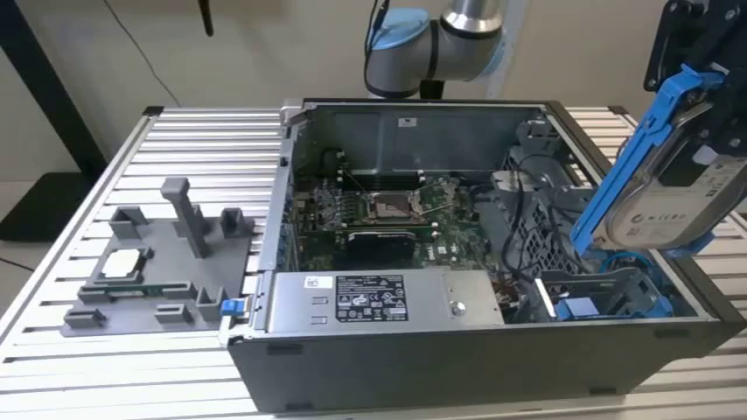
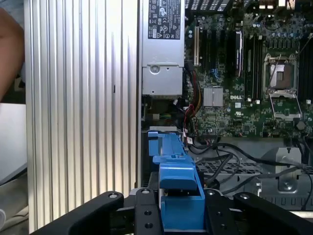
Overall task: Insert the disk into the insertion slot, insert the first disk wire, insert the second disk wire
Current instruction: 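Insert the disk into the insertion slot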
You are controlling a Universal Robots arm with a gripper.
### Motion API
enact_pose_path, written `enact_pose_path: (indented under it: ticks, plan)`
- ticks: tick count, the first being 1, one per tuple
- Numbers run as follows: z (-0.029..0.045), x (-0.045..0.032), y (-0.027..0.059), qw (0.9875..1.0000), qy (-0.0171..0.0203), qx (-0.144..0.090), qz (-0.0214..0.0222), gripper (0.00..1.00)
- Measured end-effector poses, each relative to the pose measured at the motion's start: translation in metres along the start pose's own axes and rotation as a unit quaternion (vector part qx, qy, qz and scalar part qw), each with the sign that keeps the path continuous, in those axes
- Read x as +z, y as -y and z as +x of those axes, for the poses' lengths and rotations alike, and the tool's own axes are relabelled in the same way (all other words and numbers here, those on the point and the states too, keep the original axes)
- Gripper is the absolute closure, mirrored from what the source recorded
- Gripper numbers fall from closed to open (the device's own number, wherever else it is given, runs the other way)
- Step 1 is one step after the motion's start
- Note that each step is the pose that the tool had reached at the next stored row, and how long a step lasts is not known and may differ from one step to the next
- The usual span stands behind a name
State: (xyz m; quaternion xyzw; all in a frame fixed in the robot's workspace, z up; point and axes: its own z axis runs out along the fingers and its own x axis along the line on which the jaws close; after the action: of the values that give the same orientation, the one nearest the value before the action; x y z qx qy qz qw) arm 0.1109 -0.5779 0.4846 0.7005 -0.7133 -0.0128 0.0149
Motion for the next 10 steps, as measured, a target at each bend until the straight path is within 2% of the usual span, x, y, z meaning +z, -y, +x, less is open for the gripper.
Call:
enact_pose_path:
  ticks: [10]
  plan:
    - [0.0, 0.0016, 0.0, 1.0, 0.0001, 0.0, 0.0, 1.0]
